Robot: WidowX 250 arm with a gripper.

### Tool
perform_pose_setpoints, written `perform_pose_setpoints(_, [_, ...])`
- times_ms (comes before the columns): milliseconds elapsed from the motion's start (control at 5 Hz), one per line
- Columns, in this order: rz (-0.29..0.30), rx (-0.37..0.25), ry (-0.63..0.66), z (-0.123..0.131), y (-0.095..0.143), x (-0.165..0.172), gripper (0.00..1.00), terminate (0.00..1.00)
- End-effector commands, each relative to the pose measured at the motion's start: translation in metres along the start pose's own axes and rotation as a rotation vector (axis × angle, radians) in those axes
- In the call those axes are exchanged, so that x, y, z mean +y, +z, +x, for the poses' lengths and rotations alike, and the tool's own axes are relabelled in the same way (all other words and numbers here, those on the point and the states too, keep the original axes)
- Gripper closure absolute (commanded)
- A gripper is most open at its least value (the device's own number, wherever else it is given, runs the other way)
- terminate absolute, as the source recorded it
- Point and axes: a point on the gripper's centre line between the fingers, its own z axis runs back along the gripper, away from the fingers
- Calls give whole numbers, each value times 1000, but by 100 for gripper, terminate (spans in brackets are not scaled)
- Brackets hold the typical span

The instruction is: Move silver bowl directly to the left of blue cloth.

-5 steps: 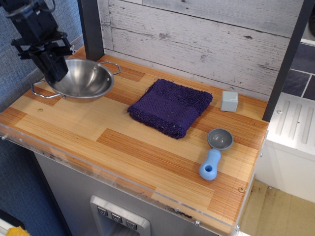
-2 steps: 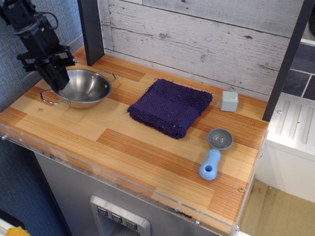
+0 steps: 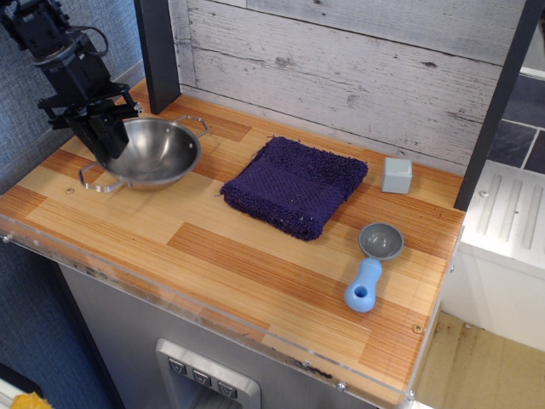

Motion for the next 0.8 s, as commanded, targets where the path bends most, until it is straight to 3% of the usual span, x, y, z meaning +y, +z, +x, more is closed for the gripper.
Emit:
perform_pose_setpoints(0, [25, -37, -27, 7, 8, -31, 0, 0])
perform_pose_setpoints(200, [28, -42, -37, 8, 10, -37, 0, 0])
perform_pose_setpoints(600, [103, -66, -33, 10, 32, -38, 0, 0])
